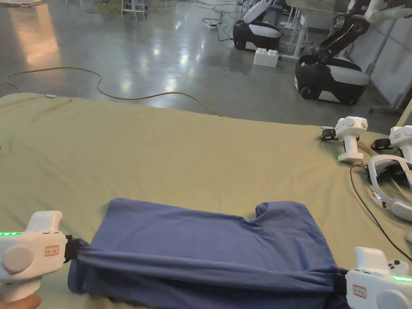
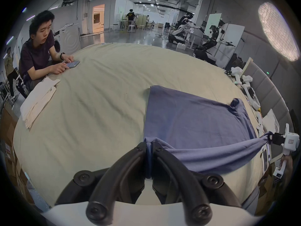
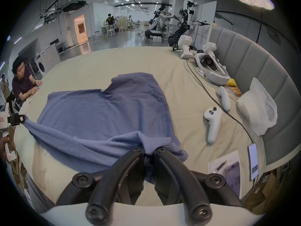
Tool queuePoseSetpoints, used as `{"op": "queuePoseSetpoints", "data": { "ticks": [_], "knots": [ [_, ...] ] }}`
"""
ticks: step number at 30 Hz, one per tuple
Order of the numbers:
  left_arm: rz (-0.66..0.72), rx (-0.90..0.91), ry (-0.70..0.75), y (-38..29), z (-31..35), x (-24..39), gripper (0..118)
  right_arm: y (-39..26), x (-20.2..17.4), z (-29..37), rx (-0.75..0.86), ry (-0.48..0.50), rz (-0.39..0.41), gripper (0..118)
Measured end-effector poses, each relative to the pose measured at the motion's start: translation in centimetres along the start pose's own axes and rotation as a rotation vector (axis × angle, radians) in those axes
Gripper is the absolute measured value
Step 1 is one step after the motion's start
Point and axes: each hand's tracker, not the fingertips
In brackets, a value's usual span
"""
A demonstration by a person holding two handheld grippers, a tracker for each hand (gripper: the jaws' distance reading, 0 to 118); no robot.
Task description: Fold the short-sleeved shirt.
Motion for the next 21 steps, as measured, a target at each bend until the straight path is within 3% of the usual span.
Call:
{"op": "queuePoseSetpoints", "data": {
  "ticks": [11, 12, 14, 16, 21],
  "knots": [
    [-0.004, -0.153, 0.014, 1.7, -8.4, 0.7, 8, 0.7, 0.0, -8.8, -0.14, -0.016, -0.003, 11],
    [-0.005, -0.162, 0.012, 1.5, -8.3, 0.8, 8, 0.5, -0.1, -8.8, -0.138, -0.017, -0.002, 15],
    [-0.01, -0.158, 0.021, 1.3, -7.9, 1.0, 27, 0.4, -0.4, -8.3, -0.123, -0.05, 0.012, 42],
    [-0.033, -0.096, 0.029, 1.2, -6.6, 1.2, 44, 0.6, -0.4, -7.1, -0.06, -0.073, 0.013, 59],
    [-0.058, 0.135, -0.044, 1.2, -1.2, 2.4, 46, 2.4, -1.7, -1.4, 0.212, -0.066, -0.014, 61]
  ]
}}
